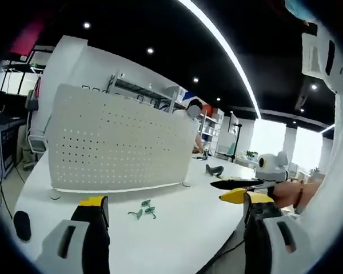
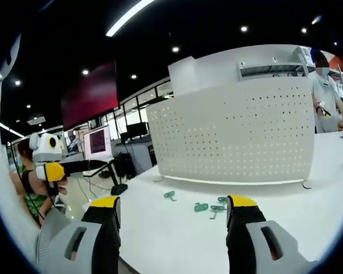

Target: Insert the hook assembly into the mounting plate slot until the hook locks in place.

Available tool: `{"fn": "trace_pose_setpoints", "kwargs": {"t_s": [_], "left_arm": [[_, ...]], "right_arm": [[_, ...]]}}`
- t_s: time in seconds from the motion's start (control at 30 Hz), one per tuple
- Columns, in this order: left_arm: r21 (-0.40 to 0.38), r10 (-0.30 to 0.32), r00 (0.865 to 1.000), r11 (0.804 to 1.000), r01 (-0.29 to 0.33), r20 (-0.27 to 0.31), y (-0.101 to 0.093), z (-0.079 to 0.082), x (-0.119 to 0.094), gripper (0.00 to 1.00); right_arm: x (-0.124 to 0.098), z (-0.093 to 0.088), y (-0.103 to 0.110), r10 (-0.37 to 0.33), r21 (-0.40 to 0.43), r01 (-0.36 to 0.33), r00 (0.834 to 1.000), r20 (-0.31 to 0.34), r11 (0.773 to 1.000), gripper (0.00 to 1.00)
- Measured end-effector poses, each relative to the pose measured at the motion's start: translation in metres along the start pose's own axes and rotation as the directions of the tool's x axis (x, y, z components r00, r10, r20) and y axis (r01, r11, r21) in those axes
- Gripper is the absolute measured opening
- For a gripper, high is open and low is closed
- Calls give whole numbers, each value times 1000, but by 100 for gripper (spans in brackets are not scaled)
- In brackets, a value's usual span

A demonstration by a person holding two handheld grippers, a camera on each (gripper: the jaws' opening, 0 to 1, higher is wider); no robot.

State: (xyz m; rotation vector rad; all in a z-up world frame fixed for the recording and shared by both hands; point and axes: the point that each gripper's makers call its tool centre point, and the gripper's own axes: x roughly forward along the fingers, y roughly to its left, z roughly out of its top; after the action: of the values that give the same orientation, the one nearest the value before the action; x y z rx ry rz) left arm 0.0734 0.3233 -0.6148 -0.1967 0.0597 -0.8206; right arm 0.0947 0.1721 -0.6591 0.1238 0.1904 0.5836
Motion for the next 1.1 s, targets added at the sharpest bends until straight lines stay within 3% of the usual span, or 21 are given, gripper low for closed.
{"fn": "trace_pose_setpoints", "kwargs": {"t_s": [0.07, 0.1, 0.2, 0.3, 0.4, 0.57, 0.73, 0.97, 1.1], "left_arm": [[-4, 15, 1000, 1000, -15, -17, 2, -4, 0, 100], [8, -8, 1000, 1000, 8, -27, -2, -6, 1, 100], [60, 15, 998, 998, -12, -58, 0, -12, 4, 100], [125, 32, 989, 992, -14, -147, 3, -30, 6, 96], [117, 18, 987, 993, 1, -161, 1, -35, 9, 90], [83, 50, 979, 996, -34, -200, 11, -42, 9, 74], [125, 76, 973, 991, -49, -216, 21, -48, 11, 75], [121, 93, 967, 990, -66, -235, 36, -55, 15, 70], [108, 107, 957, 991, -81, -268, 48, -63, 18, 69]], "right_arm": [[1, 1, 0, 0, 0, 0, 1000, 4, 1000, 77], [1, 0, 0, 1, 2, -1, 1000, 4, 1000, 77], [2, 0, 0, 1, -1, -1, 1000, 1, 1000, 77], [2, 0, 0, 3, 0, -3, 1000, 3, 1000, 77], [2, -1, -1, 2, 1, -2, 1000, -2, 1000, 77], [0, 0, -3, 1, 29, -1, 1000, 4, 1000, 76], [0, 2, -5, -4, 12, 4, 1000, 2, 1000, 76], [3, 3, -6, -3, 7, 3, 1000, -13, 1000, 75], [7, 2, -3, -2, 7, 2, 1000, -24, 1000, 74]]}}
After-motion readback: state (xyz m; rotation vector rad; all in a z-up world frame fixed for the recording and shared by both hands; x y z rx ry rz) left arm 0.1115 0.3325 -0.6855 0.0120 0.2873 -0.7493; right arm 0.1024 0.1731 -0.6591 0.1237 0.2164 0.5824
